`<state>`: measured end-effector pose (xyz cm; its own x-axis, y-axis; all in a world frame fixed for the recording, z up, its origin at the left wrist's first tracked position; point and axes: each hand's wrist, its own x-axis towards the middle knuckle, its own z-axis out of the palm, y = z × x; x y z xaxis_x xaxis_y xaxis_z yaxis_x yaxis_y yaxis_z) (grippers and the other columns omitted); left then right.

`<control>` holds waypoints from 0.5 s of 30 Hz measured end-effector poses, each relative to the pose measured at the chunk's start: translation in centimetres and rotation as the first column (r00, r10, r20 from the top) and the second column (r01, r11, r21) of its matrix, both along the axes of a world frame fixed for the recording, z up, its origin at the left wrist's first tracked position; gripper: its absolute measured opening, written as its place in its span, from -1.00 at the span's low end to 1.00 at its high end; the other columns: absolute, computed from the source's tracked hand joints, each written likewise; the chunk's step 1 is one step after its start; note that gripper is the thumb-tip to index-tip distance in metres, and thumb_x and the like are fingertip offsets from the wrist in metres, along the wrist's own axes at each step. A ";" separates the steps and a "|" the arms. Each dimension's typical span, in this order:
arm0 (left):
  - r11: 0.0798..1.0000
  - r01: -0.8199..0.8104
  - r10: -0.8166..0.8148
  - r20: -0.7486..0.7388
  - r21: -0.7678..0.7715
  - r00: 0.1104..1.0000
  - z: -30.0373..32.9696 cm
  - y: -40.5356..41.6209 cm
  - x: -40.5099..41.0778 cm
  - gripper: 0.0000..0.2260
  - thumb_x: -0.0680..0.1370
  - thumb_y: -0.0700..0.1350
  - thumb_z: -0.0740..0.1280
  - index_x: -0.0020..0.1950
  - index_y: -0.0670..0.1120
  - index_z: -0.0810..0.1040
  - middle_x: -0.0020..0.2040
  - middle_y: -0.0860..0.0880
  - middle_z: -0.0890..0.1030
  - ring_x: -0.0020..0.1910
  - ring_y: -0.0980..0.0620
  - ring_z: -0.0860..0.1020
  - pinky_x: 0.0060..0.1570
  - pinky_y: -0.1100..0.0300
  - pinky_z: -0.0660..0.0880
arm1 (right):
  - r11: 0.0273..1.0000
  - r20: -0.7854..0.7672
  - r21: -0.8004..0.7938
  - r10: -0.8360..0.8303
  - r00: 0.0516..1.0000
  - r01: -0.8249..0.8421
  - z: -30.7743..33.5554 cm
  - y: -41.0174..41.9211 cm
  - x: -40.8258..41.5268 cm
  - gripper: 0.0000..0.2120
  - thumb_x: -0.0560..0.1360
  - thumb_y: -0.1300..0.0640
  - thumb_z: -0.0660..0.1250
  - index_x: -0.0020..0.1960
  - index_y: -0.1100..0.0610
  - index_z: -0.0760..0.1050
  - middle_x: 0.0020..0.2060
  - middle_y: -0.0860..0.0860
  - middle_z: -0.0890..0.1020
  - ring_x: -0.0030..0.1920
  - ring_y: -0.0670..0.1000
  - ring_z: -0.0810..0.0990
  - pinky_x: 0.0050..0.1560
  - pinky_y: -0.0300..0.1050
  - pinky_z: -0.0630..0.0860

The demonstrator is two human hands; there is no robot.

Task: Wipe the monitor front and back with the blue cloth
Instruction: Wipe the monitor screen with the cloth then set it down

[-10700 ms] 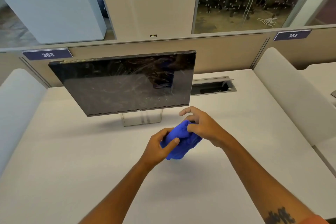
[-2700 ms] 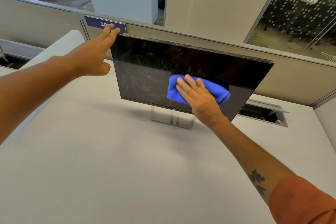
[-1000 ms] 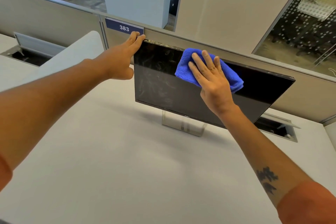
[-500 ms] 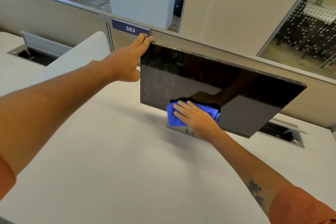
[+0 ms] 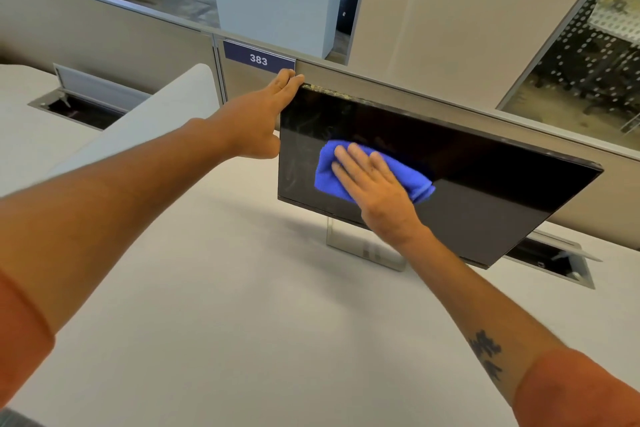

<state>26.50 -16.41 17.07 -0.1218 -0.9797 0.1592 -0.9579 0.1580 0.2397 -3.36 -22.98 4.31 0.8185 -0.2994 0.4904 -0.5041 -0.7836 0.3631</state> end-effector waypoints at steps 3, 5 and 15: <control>1.000 0.004 -0.004 -0.008 0.003 1.000 0.1 0.0 -0.1 0.02 0.36 -0.20 0.44 0.64 0.10 -0.14 0.65 0.02 -0.10 -0.32 0.12 0.48 -0.36 0.38 0.33 | 0.996 -0.280 0.084 0.060 0.958 -0.038 -4.7 1.5 -0.5 -0.35 0.62 0.34 0.06 0.71 0.22 0.14 0.72 0.11 0.10 0.72 0.16 0.07 0.73 0.06 -0.23; 1.000 0.003 -0.003 -0.013 0.000 1.000 0.0 0.1 -0.1 0.02 0.37 -0.22 0.45 0.64 0.09 -0.13 0.65 0.01 -0.09 -0.33 0.13 0.48 -0.38 0.42 0.32 | 0.987 -0.461 0.158 0.072 0.885 0.002 -7.0 2.4 -1.0 -0.27 0.63 0.32 0.18 0.74 0.20 0.00 0.74 0.10 -0.06 0.74 0.13 -0.06 0.64 0.05 -0.40; 1.000 -0.022 0.022 0.011 -0.006 1.000 0.7 0.5 -0.3 -0.01 0.34 -0.23 0.37 0.65 0.07 -0.10 0.66 0.02 -0.09 -0.25 0.00 0.54 -0.25 0.10 0.53 | 1.000 0.051 -0.027 -0.014 0.999 0.016 2.7 -0.2 1.0 -0.42 0.74 0.33 -0.20 0.65 0.15 0.32 0.70 0.14 0.20 0.72 0.22 0.08 0.71 0.18 -0.08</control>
